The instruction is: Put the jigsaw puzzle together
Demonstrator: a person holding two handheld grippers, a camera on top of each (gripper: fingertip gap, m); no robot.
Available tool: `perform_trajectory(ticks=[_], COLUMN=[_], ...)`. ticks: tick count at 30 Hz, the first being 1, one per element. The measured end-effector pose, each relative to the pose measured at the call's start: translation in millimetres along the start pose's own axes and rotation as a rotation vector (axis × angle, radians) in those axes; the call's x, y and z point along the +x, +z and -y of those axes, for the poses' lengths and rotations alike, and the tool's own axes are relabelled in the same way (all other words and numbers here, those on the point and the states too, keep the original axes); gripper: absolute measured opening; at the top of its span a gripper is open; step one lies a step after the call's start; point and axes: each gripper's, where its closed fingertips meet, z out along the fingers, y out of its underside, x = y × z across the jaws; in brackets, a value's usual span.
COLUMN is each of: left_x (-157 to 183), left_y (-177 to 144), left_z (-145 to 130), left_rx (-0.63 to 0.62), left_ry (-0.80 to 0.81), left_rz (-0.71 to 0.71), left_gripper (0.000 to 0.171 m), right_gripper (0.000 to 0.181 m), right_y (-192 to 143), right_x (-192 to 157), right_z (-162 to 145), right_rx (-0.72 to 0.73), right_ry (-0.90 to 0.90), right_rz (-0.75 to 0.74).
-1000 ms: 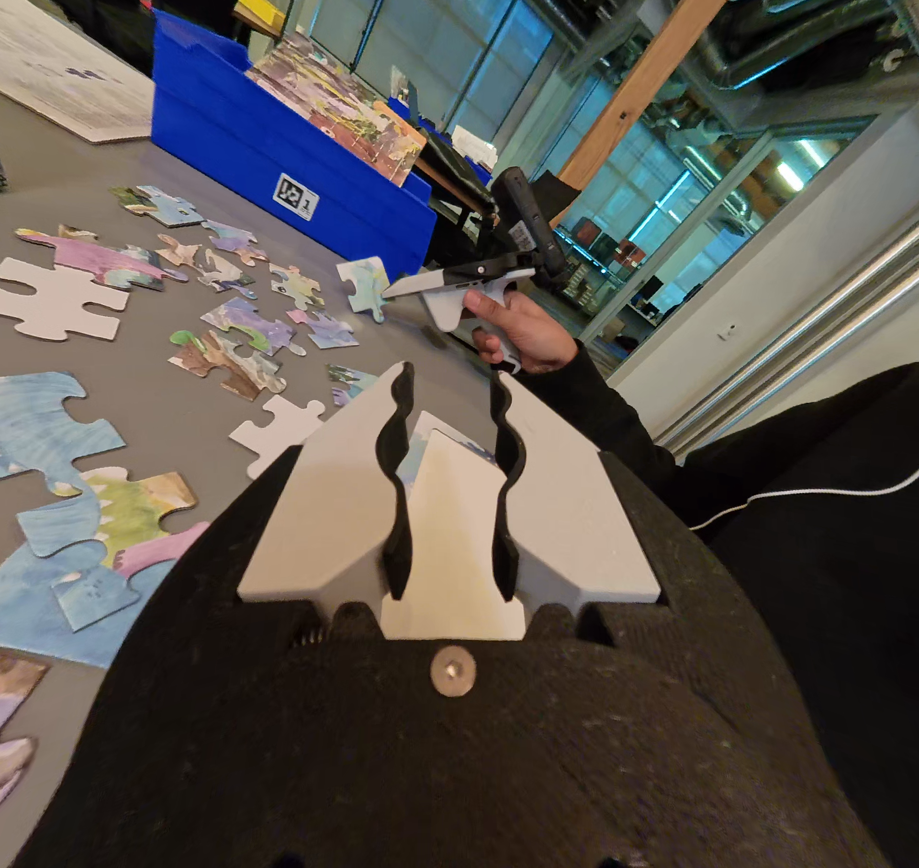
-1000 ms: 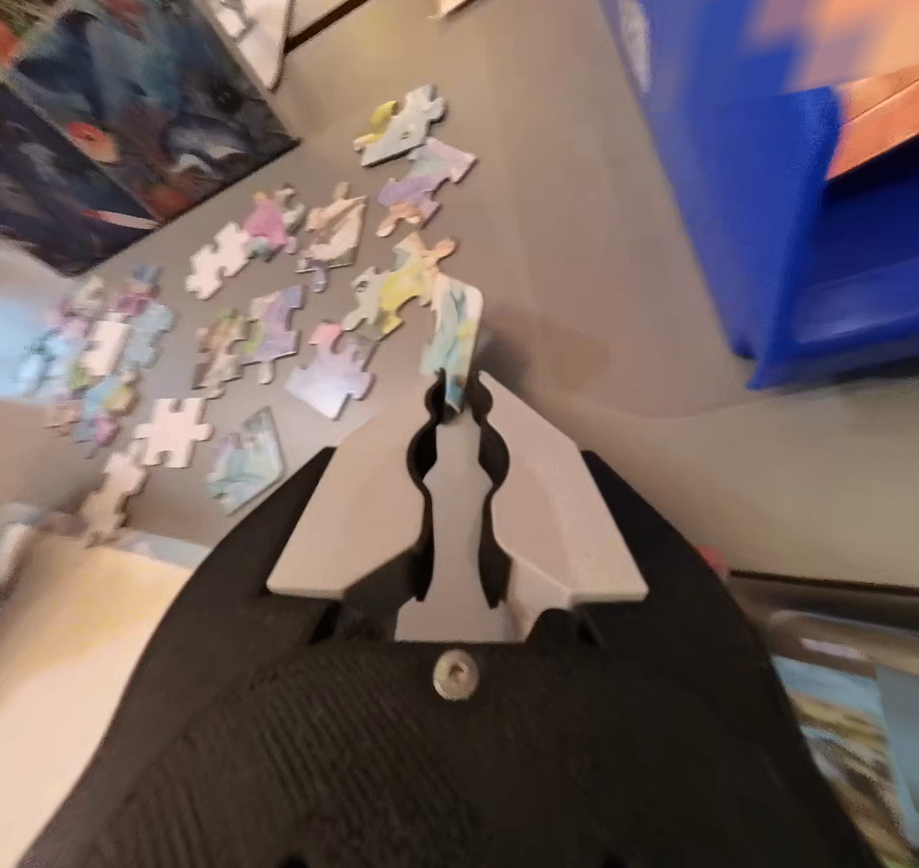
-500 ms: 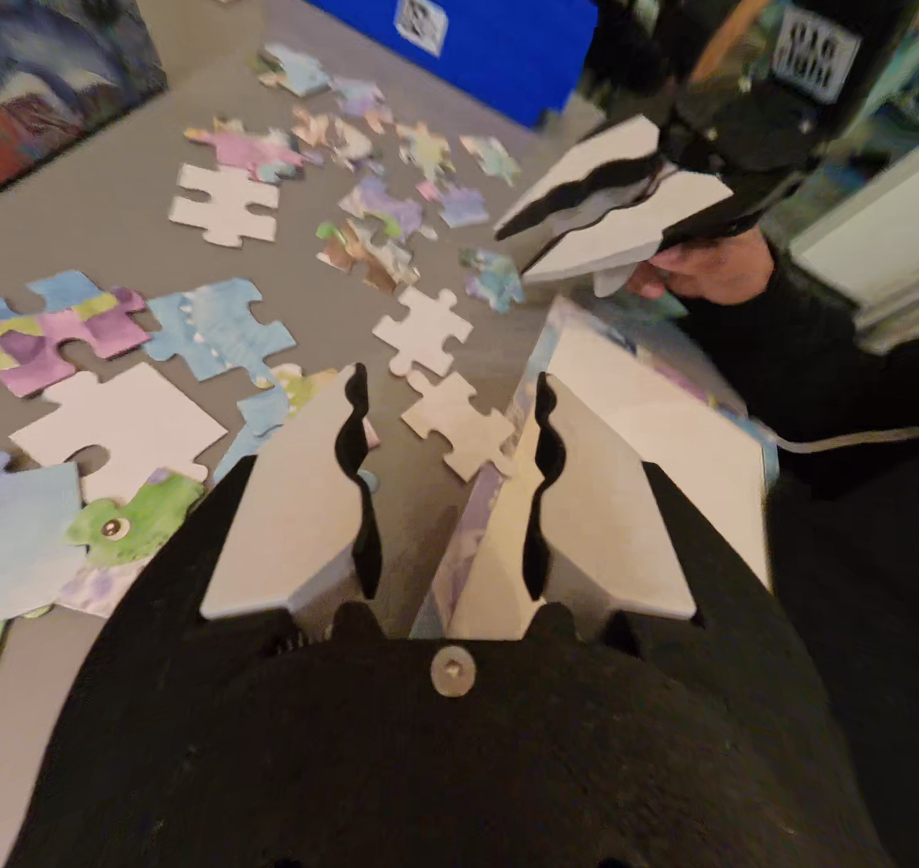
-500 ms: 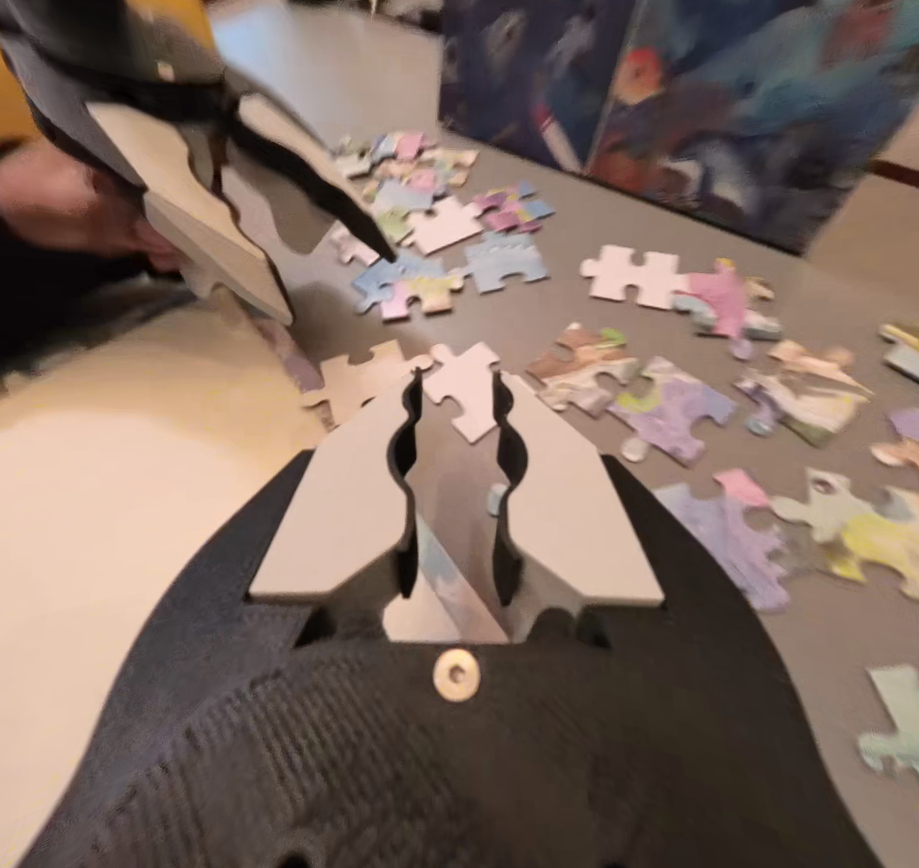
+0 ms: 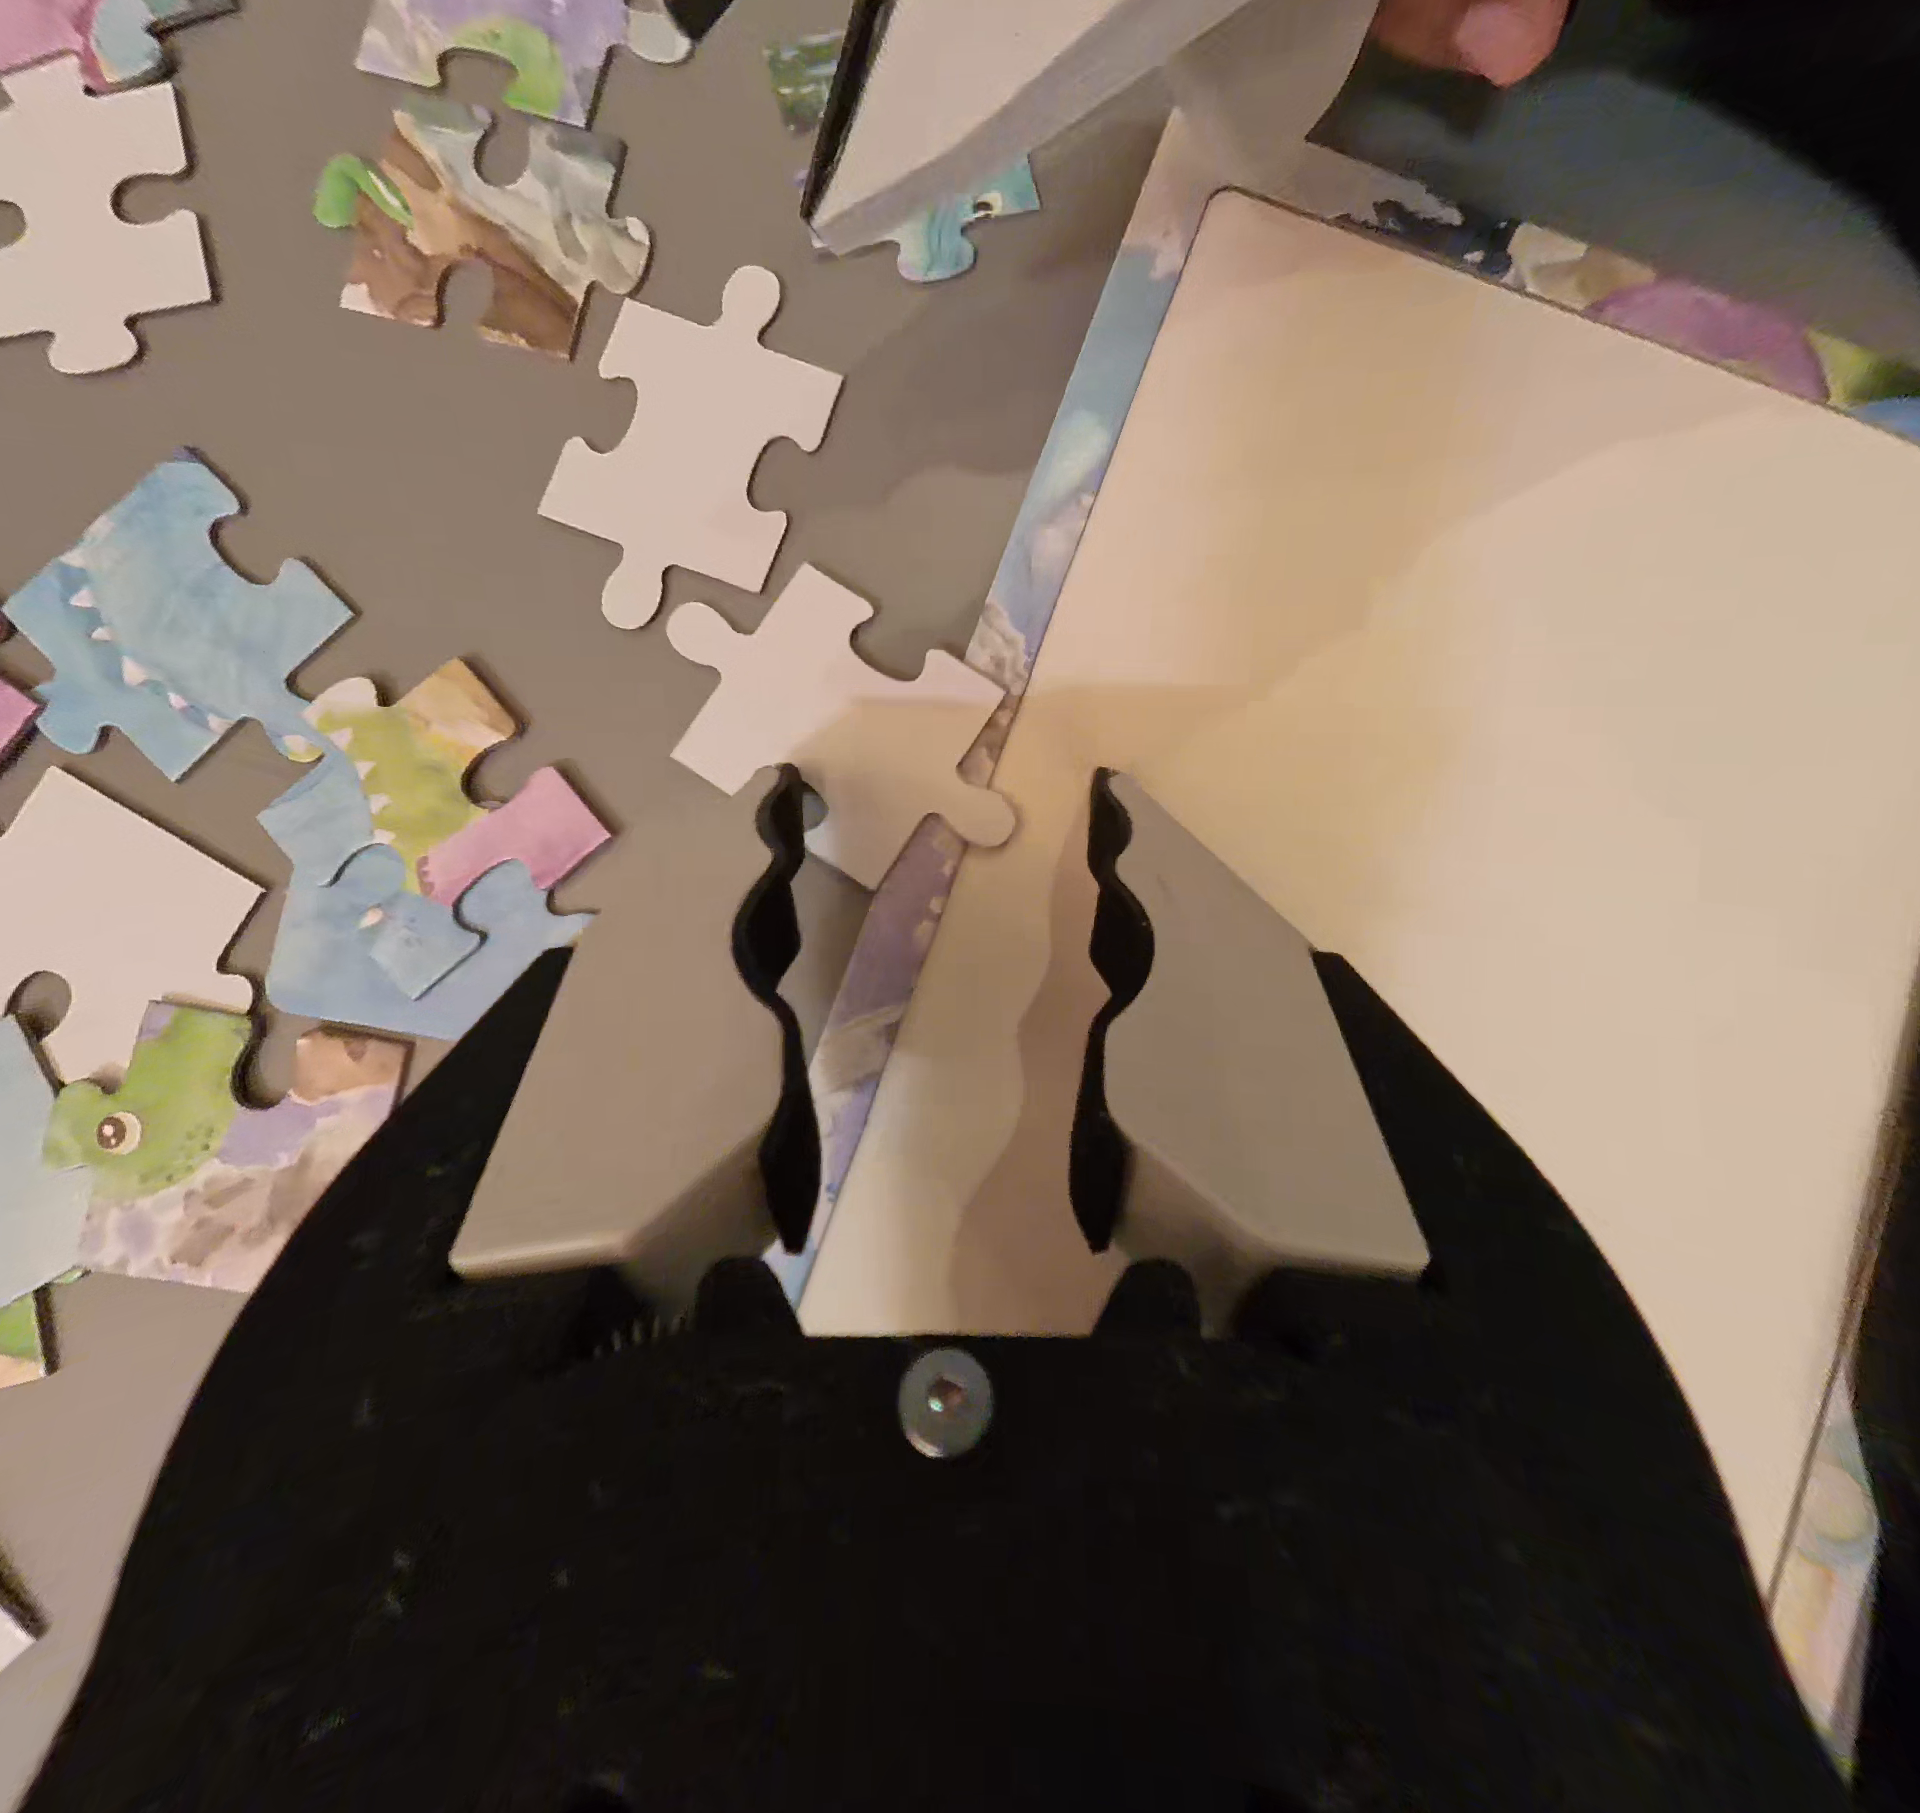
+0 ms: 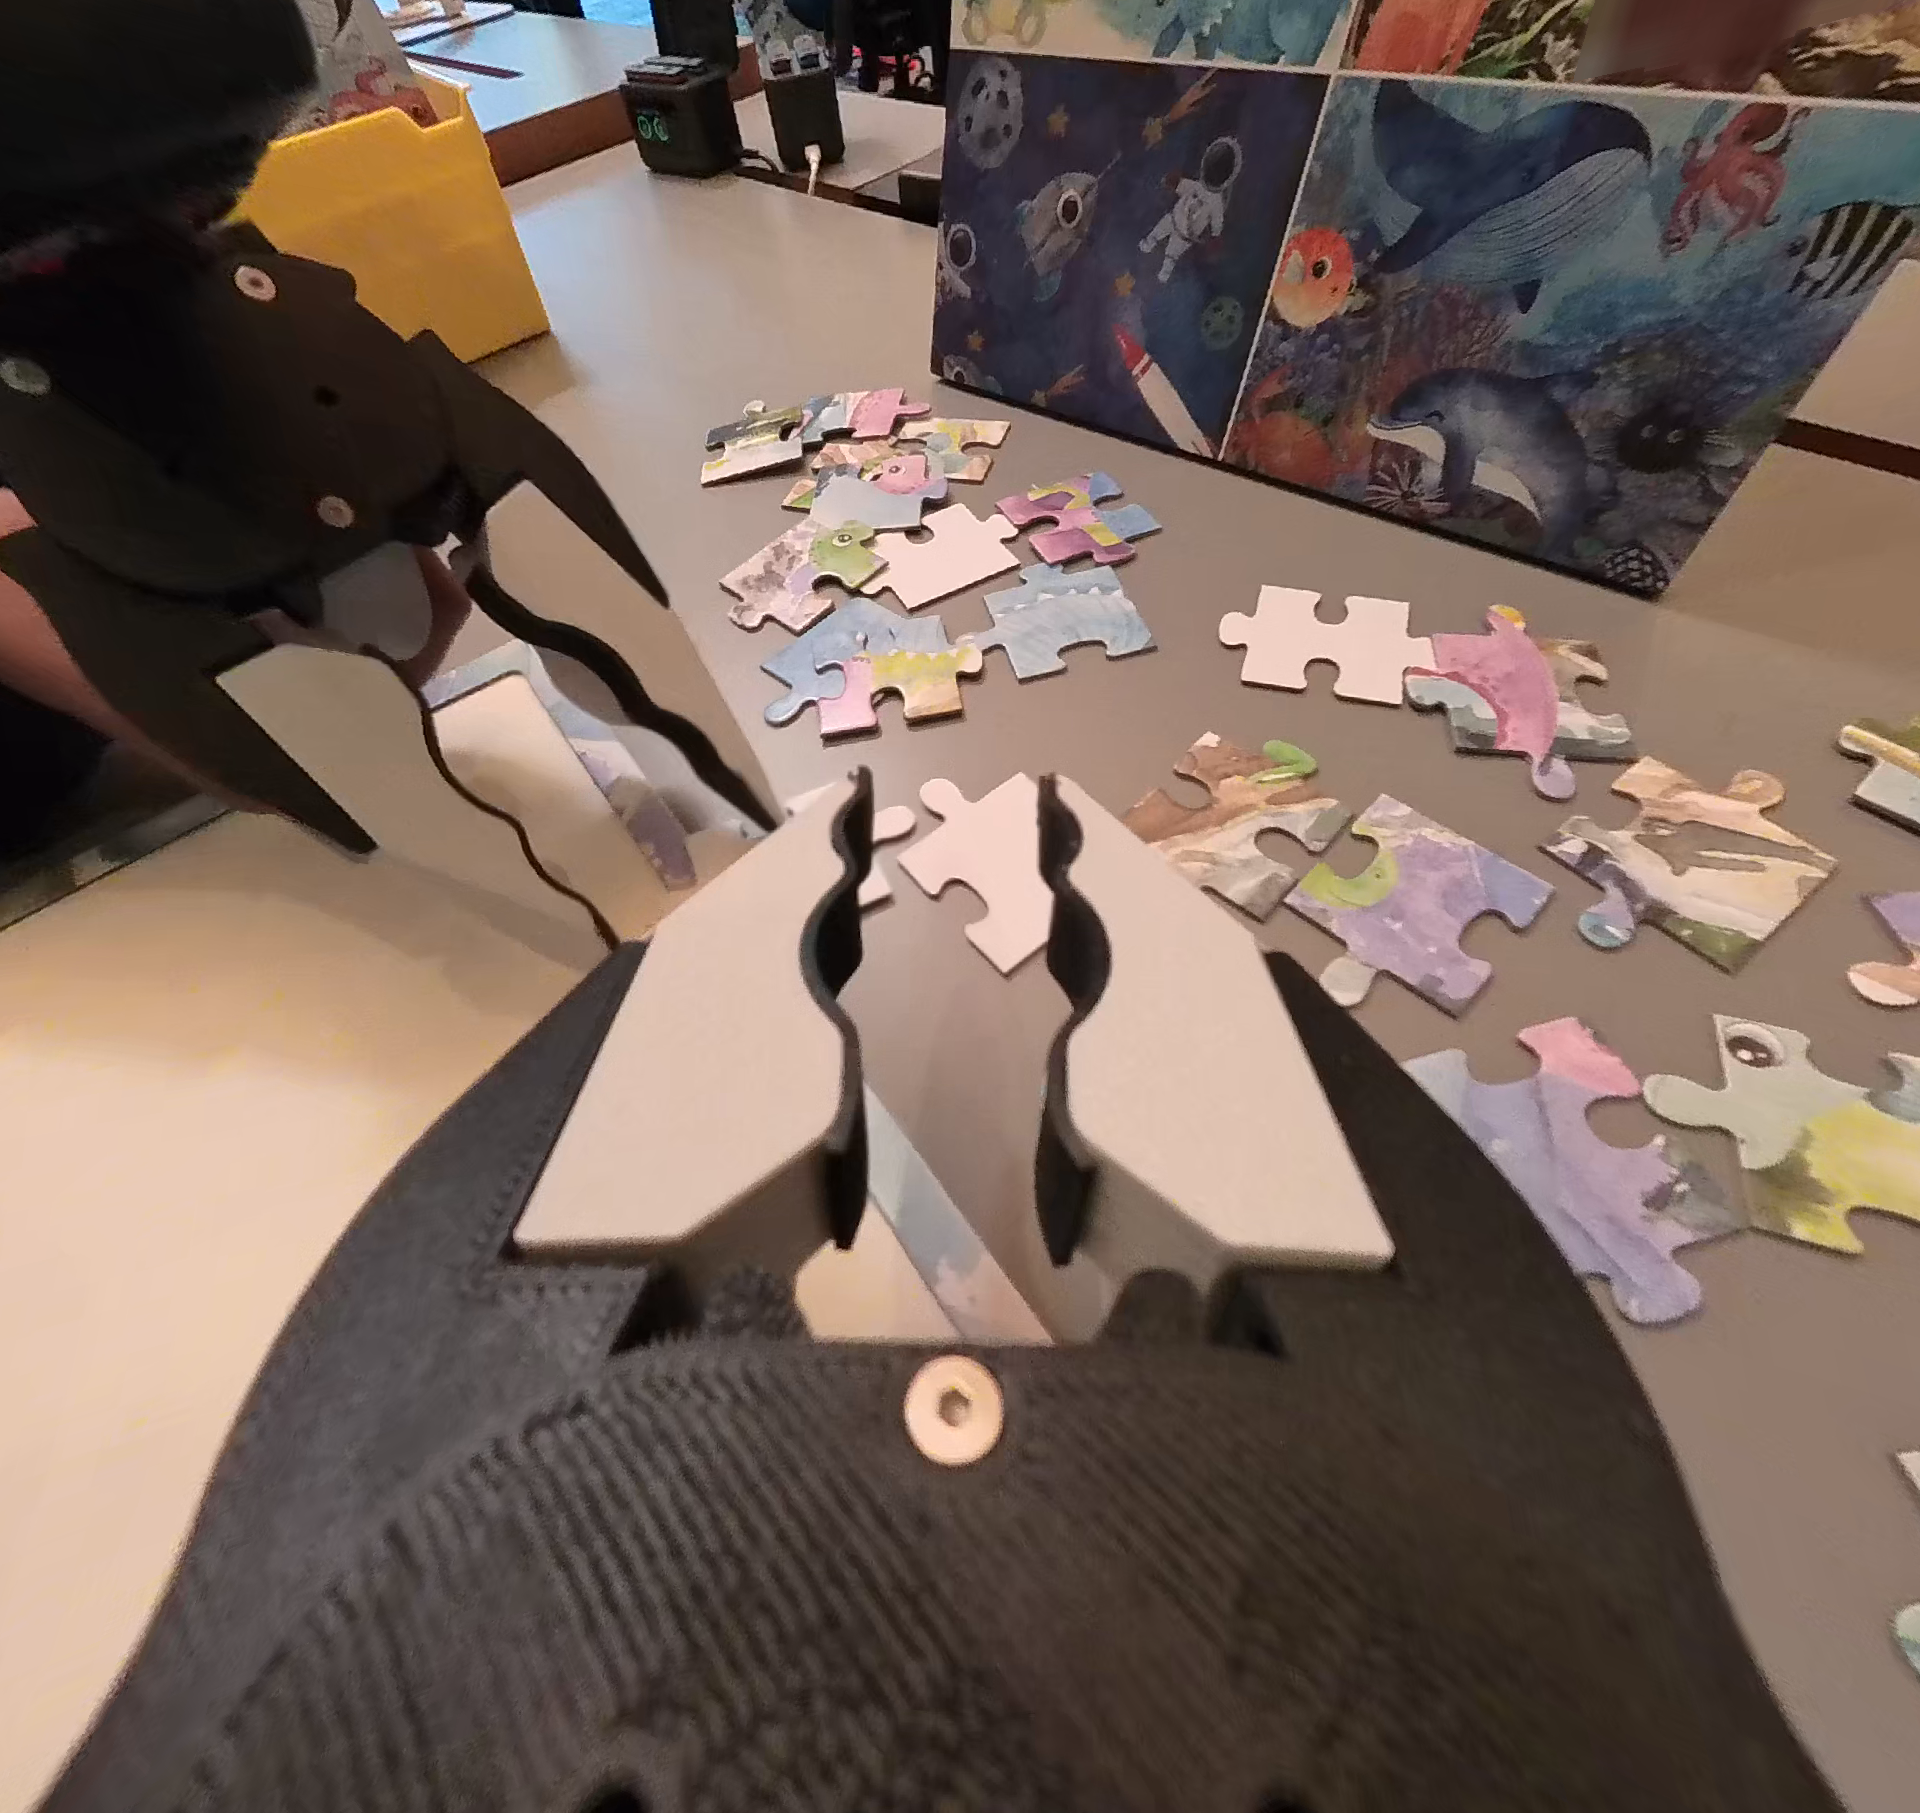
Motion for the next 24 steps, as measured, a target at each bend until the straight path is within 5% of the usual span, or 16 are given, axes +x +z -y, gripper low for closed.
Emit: perform_trajectory(ticks=[7, 13, 19, 24], left_x=[-0.6, -0.5, 2.1, 2.8], left_y=[-3.5, -17.7, -46.7, -51.2], left_z=[-2.7, 10.5, 31.3, 30.5], left_rx=[-0.005, 0.103, 0.306, 0.351], left_ry=[-0.016, -0.041, -0.193, -0.290], left_rz=[-0.029, -0.083, -0.300, -0.461], left_gripper=[0.025, 0.025, 0.025, 0.025], right_gripper=[0.029, 0.036, 0.053, 0.057], right_y=[4.2, 3.3, -6.0, 11.1], right_x=[-0.5, -25.5, -38.8, -36.9], right_z=[-5.7, -0.3, 9.0, -15.3], right_rx=[-0.040, -0.003, 0.103, -0.052], right_ry=[-0.078, -0.189, -0.466, -0.722], right_rz=[-0.038, 0.072, 0.058, -0.052])
